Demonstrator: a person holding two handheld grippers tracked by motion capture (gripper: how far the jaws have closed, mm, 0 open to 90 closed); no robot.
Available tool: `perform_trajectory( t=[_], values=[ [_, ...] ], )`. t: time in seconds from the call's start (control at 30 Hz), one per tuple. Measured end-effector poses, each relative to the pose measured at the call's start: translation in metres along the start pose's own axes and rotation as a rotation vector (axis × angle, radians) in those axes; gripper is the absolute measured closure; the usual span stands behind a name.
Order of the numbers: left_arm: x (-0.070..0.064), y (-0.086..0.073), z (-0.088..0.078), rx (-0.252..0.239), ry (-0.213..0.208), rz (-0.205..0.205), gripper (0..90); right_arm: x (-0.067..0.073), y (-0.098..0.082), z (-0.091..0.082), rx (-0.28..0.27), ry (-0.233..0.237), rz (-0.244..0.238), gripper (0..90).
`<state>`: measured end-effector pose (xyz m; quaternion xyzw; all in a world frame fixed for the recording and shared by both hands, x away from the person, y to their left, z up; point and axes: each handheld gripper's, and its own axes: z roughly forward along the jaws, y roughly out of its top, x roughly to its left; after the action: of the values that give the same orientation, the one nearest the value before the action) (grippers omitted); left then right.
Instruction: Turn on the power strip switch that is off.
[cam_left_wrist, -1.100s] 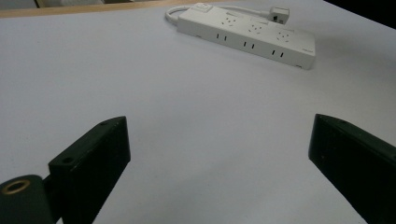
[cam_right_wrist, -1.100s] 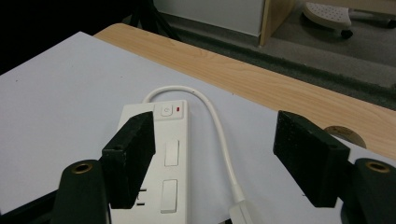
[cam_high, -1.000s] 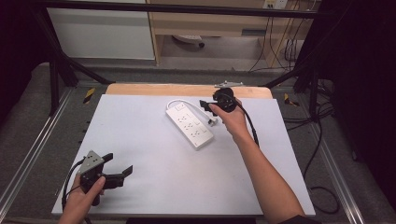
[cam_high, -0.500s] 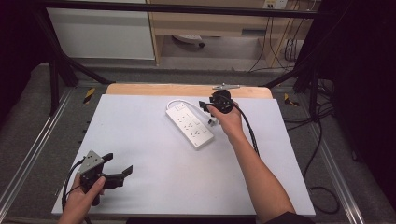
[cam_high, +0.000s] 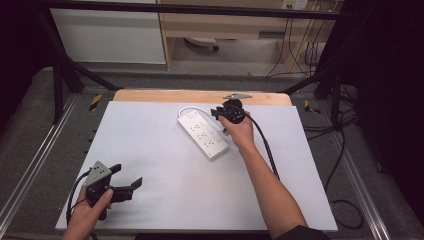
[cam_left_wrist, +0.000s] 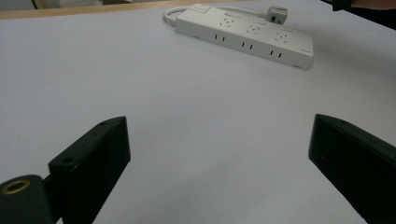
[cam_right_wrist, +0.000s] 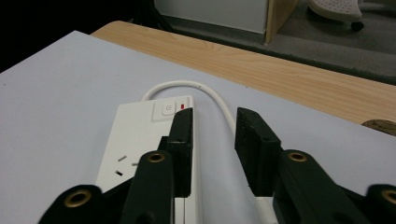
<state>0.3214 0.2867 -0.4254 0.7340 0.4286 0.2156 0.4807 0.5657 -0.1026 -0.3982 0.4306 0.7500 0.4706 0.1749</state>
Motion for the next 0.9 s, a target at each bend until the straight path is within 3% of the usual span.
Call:
perform_trajectory(
  t=[0.37, 0.57, 0.9],
  values=[
    [0.0, 0.0, 0.0, 0.0, 0.001, 0.002, 5.6, 0.014, -0.011, 0.02, -0.01, 0.042, -0.001, 89.9],
    [0.0, 0.0, 0.001, 0.001, -0.001, -0.002, 5.6, 0.019, -0.016, 0.03, 0.0, 0.043, 0.009, 90.0],
    [0.0, 0.0, 0.001, 0.003, 0.0, 0.0, 5.7, 0.023, -0.018, 0.042, 0.041, 0.036, -0.014, 90.0]
  ],
)
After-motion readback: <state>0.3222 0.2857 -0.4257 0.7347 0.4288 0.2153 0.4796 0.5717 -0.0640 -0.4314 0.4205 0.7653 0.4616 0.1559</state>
